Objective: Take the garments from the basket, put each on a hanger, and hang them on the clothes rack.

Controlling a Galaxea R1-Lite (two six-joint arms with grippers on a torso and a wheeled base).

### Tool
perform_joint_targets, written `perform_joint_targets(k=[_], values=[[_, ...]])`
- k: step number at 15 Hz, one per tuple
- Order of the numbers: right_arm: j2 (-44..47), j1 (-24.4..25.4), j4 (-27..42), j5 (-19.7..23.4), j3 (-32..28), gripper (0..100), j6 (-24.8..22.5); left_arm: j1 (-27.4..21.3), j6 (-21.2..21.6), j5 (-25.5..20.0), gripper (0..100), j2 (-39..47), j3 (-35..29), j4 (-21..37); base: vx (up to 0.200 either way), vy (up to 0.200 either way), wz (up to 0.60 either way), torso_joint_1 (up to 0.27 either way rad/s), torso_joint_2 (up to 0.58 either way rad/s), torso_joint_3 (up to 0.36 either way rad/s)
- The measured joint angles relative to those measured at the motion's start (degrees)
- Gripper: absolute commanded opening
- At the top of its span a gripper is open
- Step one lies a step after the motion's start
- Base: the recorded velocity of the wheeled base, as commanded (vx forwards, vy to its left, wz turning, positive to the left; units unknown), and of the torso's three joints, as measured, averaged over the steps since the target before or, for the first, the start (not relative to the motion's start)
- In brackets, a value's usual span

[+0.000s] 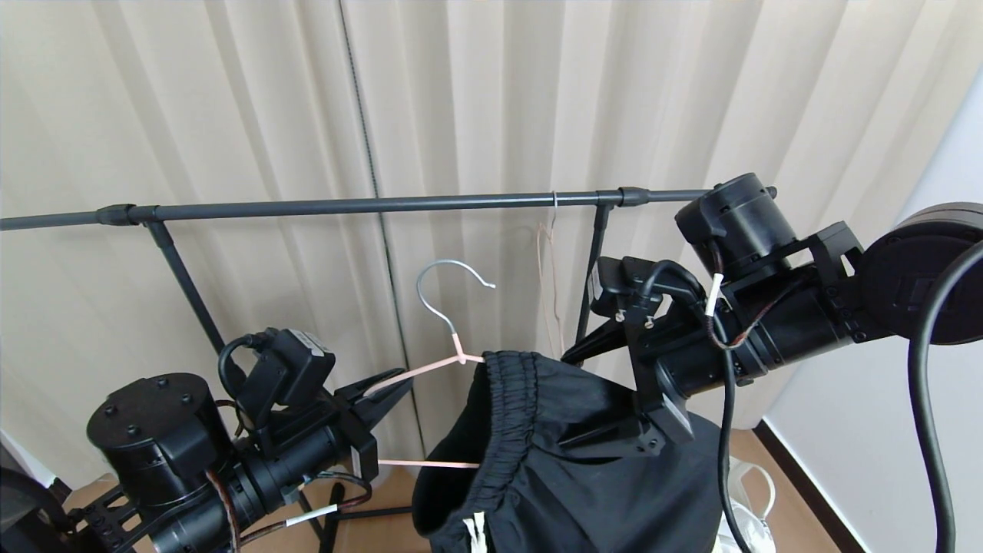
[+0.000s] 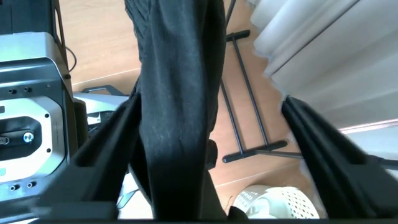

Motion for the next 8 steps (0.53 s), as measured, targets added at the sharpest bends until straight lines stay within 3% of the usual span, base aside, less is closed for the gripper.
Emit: perform_joint_targets(k=[8], values=[[-0.46, 0.28, 0.33, 0.06, 0.17, 0, 0.06, -0.35, 0.02, 0.02, 0, 0.01, -0.01, -0.07, 0.000, 0.000, 0.00, 0.000, 0.00, 0.000]])
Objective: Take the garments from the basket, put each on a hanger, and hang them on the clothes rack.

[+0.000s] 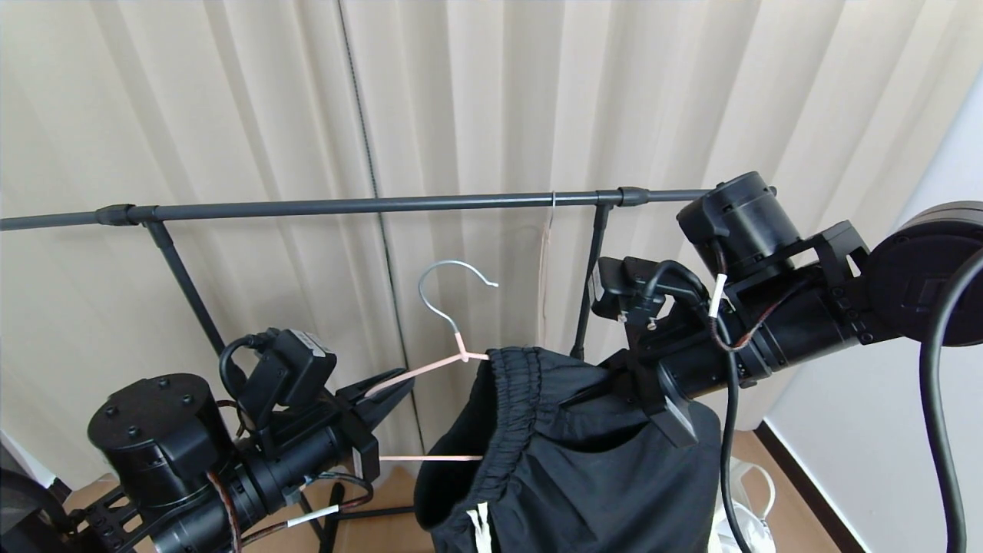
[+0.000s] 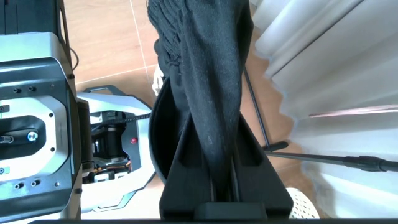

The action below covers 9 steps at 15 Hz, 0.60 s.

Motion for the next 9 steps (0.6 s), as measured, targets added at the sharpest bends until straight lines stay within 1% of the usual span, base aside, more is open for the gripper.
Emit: perform_joint_targets(k=[9], values=[[-1.19, 0.17, 0.33, -0.04, 0.28, 0, 0.00, 0.10, 0.02, -0.18, 0, 0.18, 0.06, -0.52, 0.000, 0.000, 0.00, 0.000, 0.00, 0.000]])
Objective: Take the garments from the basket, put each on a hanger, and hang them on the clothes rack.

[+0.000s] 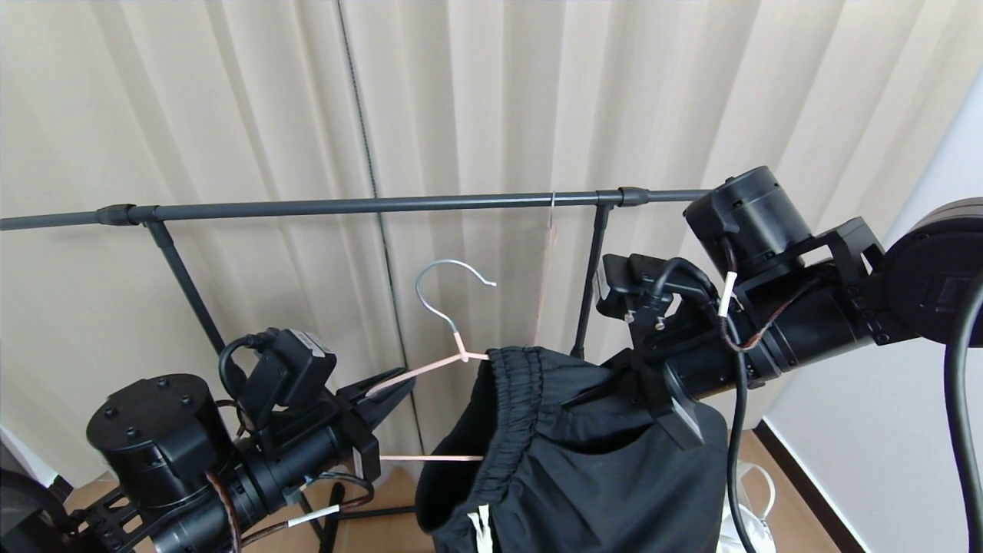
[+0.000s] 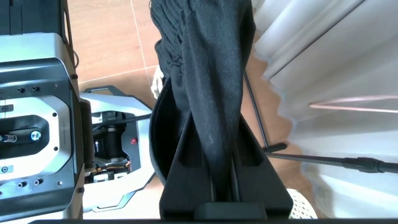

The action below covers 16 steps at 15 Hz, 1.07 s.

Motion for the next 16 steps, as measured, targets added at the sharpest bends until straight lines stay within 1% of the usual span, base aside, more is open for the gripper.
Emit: perform_joint_targets(k=[2, 3, 7, 9, 11, 12, 16], values=[[-0.20, 0.22, 0.00, -0.02, 0.22, 0, 0.02, 0.06, 0.00, 0.00, 0, 0.04, 0.16, 0.00, 0.000, 0.000, 0.00, 0.000, 0.00, 0.000], [-0.29, 0.30, 0.00, -0.02, 0.30, 0, 0.02, 0.09, 0.02, 0.00, 100, 0.06, 0.24, -0.02, 0.000, 0.000, 0.00, 0.000, 0.00, 0.000], [-1.88, 0.40, -0.30, -0.05, 2.19, 0, 0.00, 0.23, -0.05, -0.22, 100, 0.15, 0.57, -0.06, 0.000, 0.000, 0.00, 0.000, 0.00, 0.000], [-3.04, 0.41, -0.35, -0.16, 3.19, 0, -0.04, 0.37, 0.00, -1.54, 100, 0.50, 1.16, -0.02, 0.000, 0.000, 0.00, 0.000, 0.00, 0.000], [-3.85, 0.13, -0.57, -0.18, 3.46, 0, -0.04, 1.50, 0.06, -5.75, 100, 0.55, 2.12, 0.00, 0.000, 0.000, 0.00, 0.000, 0.00, 0.000], [-4.18, -0.01, -0.63, -0.16, 3.47, 0, -0.06, 2.35, 0.05, -6.46, 100, 0.37, 2.47, 0.02, 0.000, 0.000, 0.00, 0.000, 0.00, 0.000], [-4.92, -1.17, -0.79, -0.11, 3.52, 0, -0.09, 3.91, -0.17, -6.79, 100, -1.24, 2.78, 0.05, 0.000, 0.000, 0.00, 0.000, 0.00, 0.000]])
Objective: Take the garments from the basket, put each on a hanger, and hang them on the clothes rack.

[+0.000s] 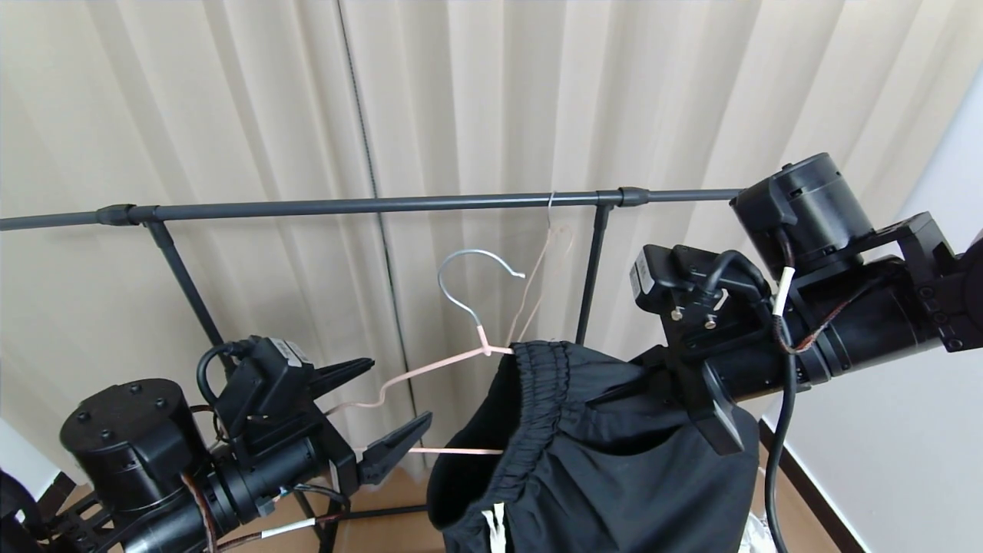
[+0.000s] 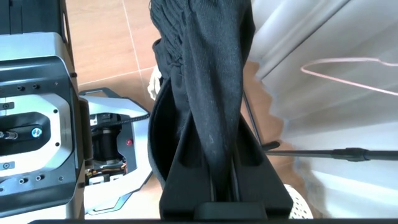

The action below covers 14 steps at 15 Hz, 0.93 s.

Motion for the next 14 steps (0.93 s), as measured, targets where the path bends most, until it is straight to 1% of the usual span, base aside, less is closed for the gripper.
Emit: perform_joint_targets(k=[2, 4, 5, 8, 9, 11, 12, 13, 14], values=[[-0.26, -1.04, -0.06, 0.00, 0.00, 0, 0.02, 0.54, -0.13, -0.49, 100, -1.18, 0.11, 0.00, 0.000, 0.000, 0.00, 0.000, 0.00, 0.000], [-0.23, -2.01, -0.13, 0.04, 0.00, 0, 0.07, 1.33, -0.32, -4.68, 100, -2.41, 0.59, 0.02, 0.000, 0.000, 0.00, 0.000, 0.00, 0.000], [-0.17, -2.36, -0.13, 0.01, 0.11, 0, 0.07, 1.91, -0.35, -5.86, 100, -3.06, 0.87, 0.00, 0.000, 0.000, 0.00, 0.000, 0.00, 0.000], [-0.26, -3.30, -0.41, 0.00, 0.52, 0, 0.27, 2.33, -0.78, -6.53, 100, -4.24, 1.50, 0.00, 0.000, 0.000, 0.00, 0.000, 0.00, 0.000], [-0.44, -3.69, -1.91, -0.05, 1.57, 0, 0.30, 2.32, -1.88, -6.22, 100, -4.62, 1.39, 0.00, 0.000, 0.000, 0.00, 0.000, 0.00, 0.000], [-0.94, -4.73, -8.40, -1.44, 5.79, 0, 0.41, 2.43, -3.63, -5.53, 100, -5.06, 0.23, 0.15, 0.000, 0.000, 0.00, 0.000, 0.00, 0.000], [-1.19, -5.17, -13.76, -3.00, 8.85, 0, 0.77, 2.79, -3.83, -4.68, 100, -5.51, -1.29, 3.15, 0.000, 0.000, 0.00, 0.000, 0.00, 0.000], [-1.41, -5.42, -18.53, -4.32, 11.54, 0, 1.12, 3.34, -3.91, -3.50, 100, -6.33, -3.06, 8.95, 0.000, 0.000, 0.00, 0.000, 0.00, 0.000], [-1.61, -5.67, -21.27, -5.08, 13.37, 0, 1.37, 3.86, -3.99, -2.13, 100, -7.38, -4.88, 13.87, 0.000, 0.000, 0.00, 0.000, 0.00, 0.000]])
